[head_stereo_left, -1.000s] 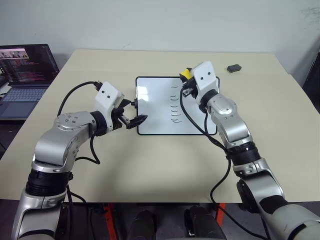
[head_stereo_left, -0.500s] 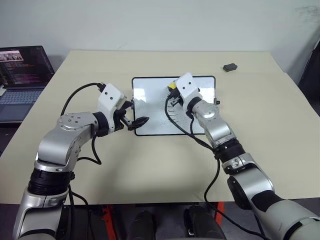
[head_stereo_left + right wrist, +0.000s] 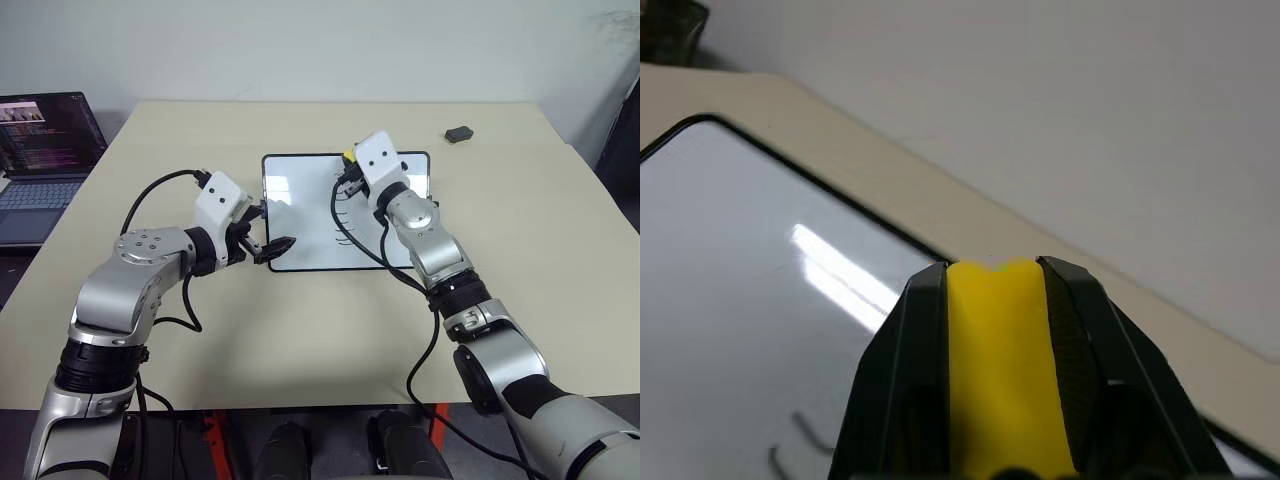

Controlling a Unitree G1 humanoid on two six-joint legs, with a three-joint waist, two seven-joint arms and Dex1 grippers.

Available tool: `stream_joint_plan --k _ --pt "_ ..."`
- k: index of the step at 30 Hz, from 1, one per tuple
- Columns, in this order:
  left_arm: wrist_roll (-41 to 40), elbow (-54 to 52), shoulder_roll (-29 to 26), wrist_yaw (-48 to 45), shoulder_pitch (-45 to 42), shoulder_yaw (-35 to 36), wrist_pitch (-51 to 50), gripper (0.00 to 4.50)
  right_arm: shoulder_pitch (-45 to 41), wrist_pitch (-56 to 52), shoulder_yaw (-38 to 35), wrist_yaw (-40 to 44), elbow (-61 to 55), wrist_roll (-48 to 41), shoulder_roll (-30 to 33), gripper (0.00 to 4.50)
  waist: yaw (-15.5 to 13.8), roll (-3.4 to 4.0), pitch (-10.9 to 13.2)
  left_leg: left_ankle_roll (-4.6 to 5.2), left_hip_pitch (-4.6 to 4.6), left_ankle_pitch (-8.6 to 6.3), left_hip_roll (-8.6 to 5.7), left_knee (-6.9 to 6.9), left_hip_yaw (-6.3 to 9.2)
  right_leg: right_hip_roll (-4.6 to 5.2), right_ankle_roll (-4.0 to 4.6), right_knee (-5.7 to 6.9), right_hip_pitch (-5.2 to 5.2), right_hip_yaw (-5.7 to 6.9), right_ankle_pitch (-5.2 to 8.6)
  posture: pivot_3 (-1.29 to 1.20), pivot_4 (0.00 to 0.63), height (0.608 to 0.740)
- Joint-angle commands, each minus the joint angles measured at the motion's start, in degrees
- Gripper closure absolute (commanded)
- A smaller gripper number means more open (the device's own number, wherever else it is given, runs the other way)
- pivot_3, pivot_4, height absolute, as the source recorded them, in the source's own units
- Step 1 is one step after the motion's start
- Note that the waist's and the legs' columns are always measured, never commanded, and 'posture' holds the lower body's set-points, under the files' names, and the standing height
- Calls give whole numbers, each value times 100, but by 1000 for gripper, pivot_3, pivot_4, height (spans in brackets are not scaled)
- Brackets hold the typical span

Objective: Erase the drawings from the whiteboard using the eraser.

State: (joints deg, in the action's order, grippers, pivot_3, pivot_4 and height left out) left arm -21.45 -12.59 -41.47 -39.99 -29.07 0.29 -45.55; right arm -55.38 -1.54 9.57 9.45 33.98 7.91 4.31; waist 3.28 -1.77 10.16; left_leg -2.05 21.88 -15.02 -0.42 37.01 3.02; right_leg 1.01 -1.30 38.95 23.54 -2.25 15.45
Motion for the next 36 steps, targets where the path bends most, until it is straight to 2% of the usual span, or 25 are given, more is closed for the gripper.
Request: stream_joint_plan --k 1,11,17,21,36 --pt "22 -124 -65 -23 0 127 108 0 -28 75 28 46 -66 31 -75 3514 8 0 0 0 0 0 0 0 -2 0 0 1 2 -2 0 0 150 740" --pt "18 -181 -66 -22 28 125 74 0 188 -280 371 548 -163 51 -304 3514 1 0 0 0 1 0 0 1 0 0 0 1 1 -1 0 0 150 740" --pt "17 -213 -69 -18 64 128 66 0 -40 -11 30 -43 -6 56 -252 3514 0 0 0 0 0 0 -1 3 2 0 1 4 1 1 -1 0 150 740" --pt "9 -237 -58 -12 69 127 60 0 -90 -53 17 -119 125 76 -190 3514 0 0 0 0 0 0 -1 2 1 0 1 2 1 0 -1 0 150 740" --pt "-9 -262 -43 -4 124 147 66 0 584 -900 421 719 -461 183 -72 3514 5 -4 -3 1 -25 1 0 5 5 -1 6 9 -22 5 -5 0 150 740"
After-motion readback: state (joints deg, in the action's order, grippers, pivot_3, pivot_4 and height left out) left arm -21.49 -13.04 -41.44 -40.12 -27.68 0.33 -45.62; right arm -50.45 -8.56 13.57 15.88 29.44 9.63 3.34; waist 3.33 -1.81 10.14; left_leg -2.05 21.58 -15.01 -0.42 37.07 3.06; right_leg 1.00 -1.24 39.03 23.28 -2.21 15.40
